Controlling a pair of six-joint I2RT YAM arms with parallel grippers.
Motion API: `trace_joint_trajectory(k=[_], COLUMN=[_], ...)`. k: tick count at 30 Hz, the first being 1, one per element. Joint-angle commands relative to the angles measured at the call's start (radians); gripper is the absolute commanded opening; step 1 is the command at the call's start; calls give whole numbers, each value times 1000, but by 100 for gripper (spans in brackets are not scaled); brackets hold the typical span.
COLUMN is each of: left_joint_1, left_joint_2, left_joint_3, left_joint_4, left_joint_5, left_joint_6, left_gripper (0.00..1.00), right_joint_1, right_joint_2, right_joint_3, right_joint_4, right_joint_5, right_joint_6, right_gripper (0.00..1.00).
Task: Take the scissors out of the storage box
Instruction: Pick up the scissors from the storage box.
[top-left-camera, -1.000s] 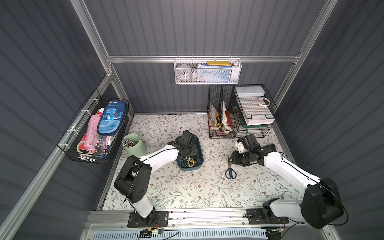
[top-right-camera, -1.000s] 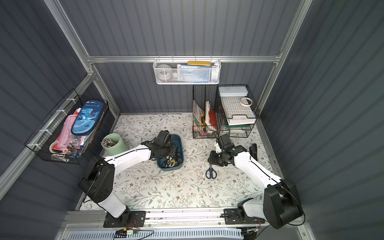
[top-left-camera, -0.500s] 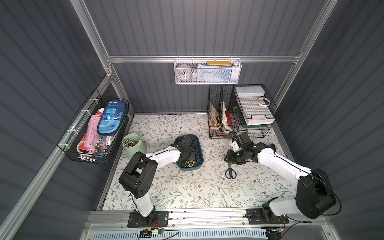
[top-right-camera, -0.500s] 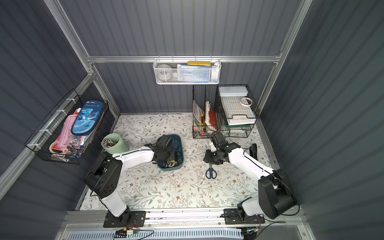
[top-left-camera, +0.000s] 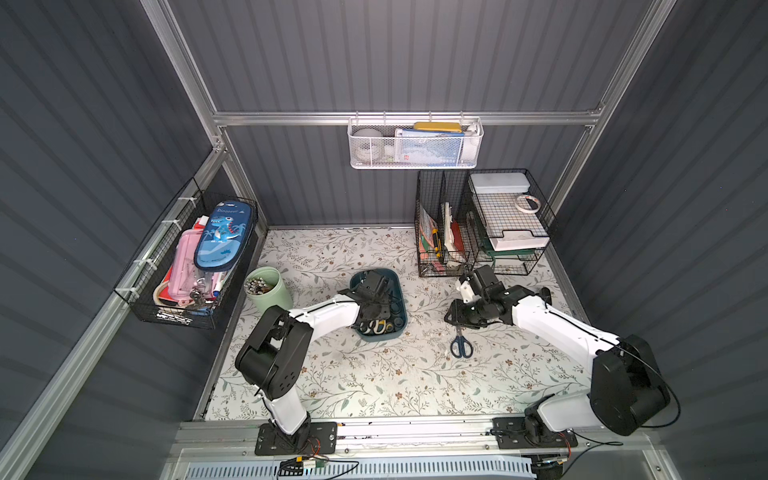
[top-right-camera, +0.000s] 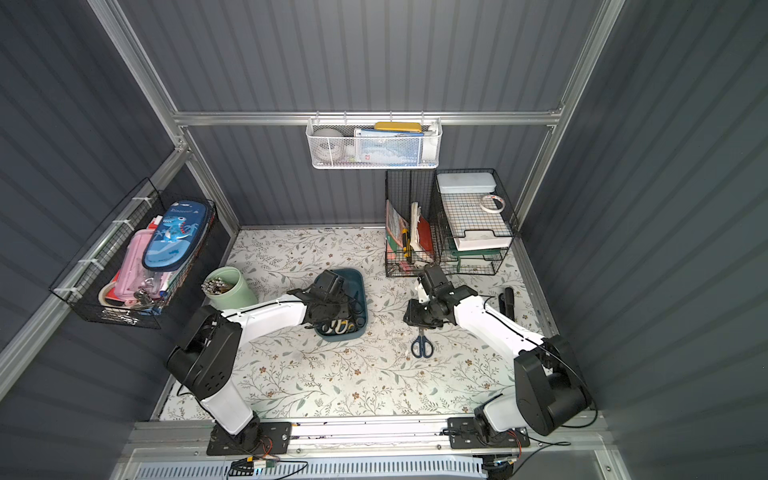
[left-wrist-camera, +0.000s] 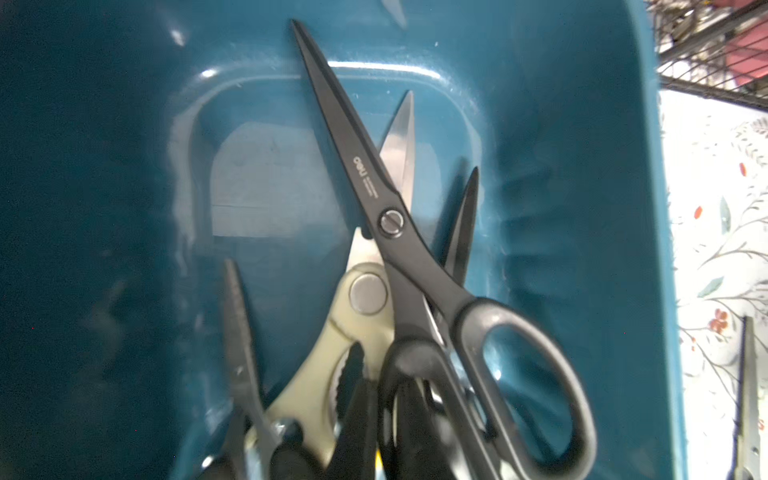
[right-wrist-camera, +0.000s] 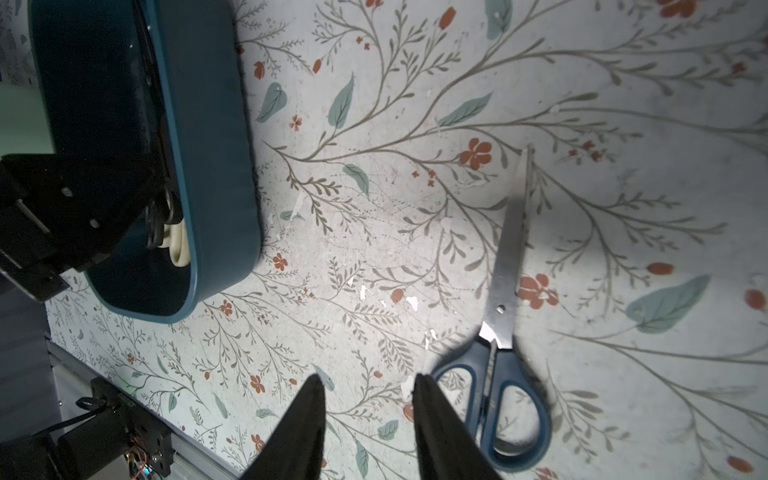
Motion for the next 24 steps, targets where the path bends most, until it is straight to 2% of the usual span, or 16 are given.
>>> trace_joint_trajectory(k=[1,6,10,15,24], left_joint_1=[3,3,3,-2,-7], left_joint_2=[-93,-178,-249,-309,-292], left_joint_3=[13,26,-2,-29,-5], left_joint_4=[-18,-34,3,67,62], left_joint_5=[-35,-41,12,76,97], left_joint_6=[75,198,279,315,337], left_gripper=[3,2,2,2,1], right_joint_1=[39,98,109,125,179], right_joint_2=[3,-6,-2,63,163], right_joint_3=[51,106,117,157,227], right_joint_4=[16,66,211,283,329], right_joint_5=[-31,-94,-174,-222,-227], right_joint_6=[-50,-53,-4,28,37], right_gripper=[41,48,55,58,59])
